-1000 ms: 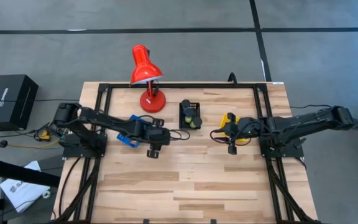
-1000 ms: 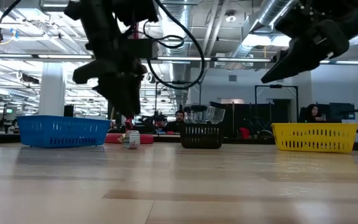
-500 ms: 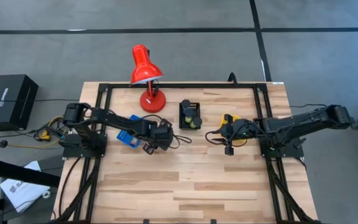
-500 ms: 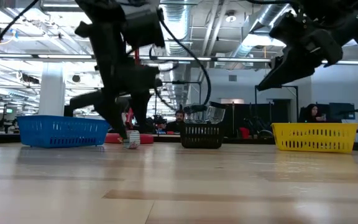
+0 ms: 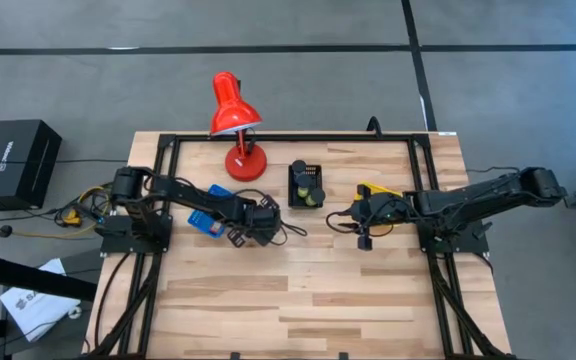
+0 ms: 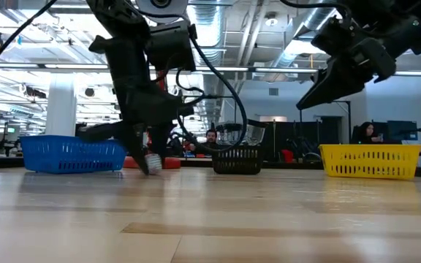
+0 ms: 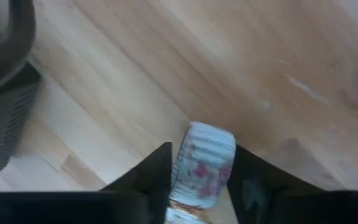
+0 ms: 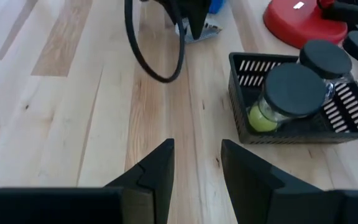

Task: Pick & Place Office items
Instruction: Put the white watch into the yellow basket

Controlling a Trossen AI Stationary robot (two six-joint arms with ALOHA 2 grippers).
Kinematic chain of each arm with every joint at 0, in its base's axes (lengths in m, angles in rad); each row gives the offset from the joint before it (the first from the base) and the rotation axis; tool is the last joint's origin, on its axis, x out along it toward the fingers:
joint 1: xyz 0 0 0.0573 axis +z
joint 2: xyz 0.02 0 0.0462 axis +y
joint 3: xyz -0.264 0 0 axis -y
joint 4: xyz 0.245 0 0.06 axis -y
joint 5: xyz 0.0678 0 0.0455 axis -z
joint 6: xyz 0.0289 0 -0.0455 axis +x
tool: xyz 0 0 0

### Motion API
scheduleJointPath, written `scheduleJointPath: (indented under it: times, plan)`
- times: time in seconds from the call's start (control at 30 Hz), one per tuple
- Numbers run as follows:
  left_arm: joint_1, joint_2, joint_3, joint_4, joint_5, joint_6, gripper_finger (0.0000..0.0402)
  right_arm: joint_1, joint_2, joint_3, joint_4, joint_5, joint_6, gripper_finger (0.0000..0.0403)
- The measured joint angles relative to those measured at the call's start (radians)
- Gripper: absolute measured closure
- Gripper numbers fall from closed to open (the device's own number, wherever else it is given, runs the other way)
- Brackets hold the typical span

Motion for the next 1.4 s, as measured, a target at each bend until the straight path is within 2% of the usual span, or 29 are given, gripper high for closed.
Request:
scheduleJointPath:
  times: [0.17, 0.3, 0.47, 0.7, 0.8, 1.0, 1.27, 1.4]
  plan:
    - [0.003, -0.050, -0.001, 0.020, -0.010, -0.031, 0.0329, 0.000, 0.027, 0.000, 0.065, 0.001, 0.000, 0.0280]
    - [-0.004, -0.116, -0.002, 0.021, -0.018, -0.121, 0.0332, -0.008, 0.093, 0.000, 0.162, 0.002, -0.041, 0.0280]
    - [-0.052, -0.229, -0.001, 0.058, -0.018, -0.259, 0.0319, -0.006, 0.202, 0.000, 0.373, 0.003, -0.082, 0.0278]
    - [-0.139, -0.346, 0.000, 0.282, -0.029, -0.427, 0.0331, 0.000, 0.344, 0.083, 0.554, 0.001, -0.080, 0.0246]
    - [-0.163, -0.362, 0.000, 0.346, -0.030, -0.423, 0.0326, 0.014, 0.414, 0.150, 0.569, -0.014, -0.079, 0.0233]
    - [-0.193, -0.365, -0.011, 0.341, -0.044, -0.414, 0.0330, 0.051, 0.512, 0.269, 0.568, -0.083, -0.084, 0.0221]
    - [-0.209, -0.365, -0.022, 0.345, -0.053, -0.391, 0.0322, 0.071, 0.610, 0.367, 0.572, -0.208, -0.131, 0.0221]
    - [-0.205, -0.364, -0.022, 0.353, -0.056, -0.391, 0.0328, 0.075, 0.654, 0.396, 0.567, -0.213, -0.131, 0.0229]
